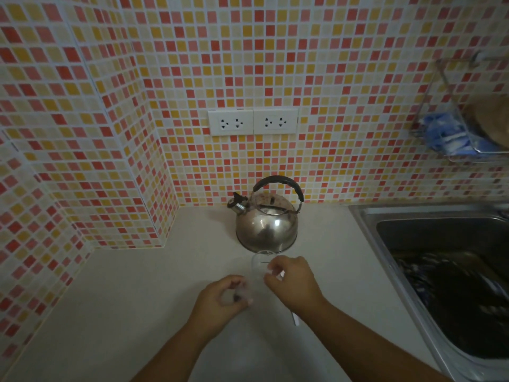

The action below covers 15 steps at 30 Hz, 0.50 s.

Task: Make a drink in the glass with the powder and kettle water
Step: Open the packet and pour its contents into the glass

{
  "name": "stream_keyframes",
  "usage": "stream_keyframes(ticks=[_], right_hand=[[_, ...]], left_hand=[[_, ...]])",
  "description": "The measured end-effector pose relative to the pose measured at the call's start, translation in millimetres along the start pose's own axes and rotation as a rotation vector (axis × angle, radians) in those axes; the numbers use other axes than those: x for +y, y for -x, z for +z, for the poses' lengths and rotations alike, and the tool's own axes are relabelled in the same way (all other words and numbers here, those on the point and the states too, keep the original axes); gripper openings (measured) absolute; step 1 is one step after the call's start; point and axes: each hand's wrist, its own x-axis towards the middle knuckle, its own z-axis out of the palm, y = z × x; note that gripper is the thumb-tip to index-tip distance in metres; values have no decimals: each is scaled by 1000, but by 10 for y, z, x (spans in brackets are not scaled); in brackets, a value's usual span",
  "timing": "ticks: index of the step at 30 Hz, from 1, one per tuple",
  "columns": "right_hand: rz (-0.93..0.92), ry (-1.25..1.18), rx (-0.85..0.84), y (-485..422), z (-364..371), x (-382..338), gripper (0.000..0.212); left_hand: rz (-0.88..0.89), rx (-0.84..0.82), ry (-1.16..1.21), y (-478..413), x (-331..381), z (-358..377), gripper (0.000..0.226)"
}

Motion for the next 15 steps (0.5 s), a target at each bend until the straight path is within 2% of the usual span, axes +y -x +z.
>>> stream_keyframes(ticks=[2,4,6,10,15], right_hand=[[-52,108,58,-70,3,116,43],[-59,195,-5,-149,24,211,65],[-34,224,-59,-203,55,272,76],[-26,197,-48,-227,97,335,78],[-14,161,-28,-232,103,344,73]], left_hand=[[-30,47,27,-99,22,-55,38],[-21,66,32,-234,102,-110,40],[17,65,-73,-390,205,-157,39],[95,-32,-469,-638,399,-219,45],[308,-143,-953,-813,627,-165,38]])
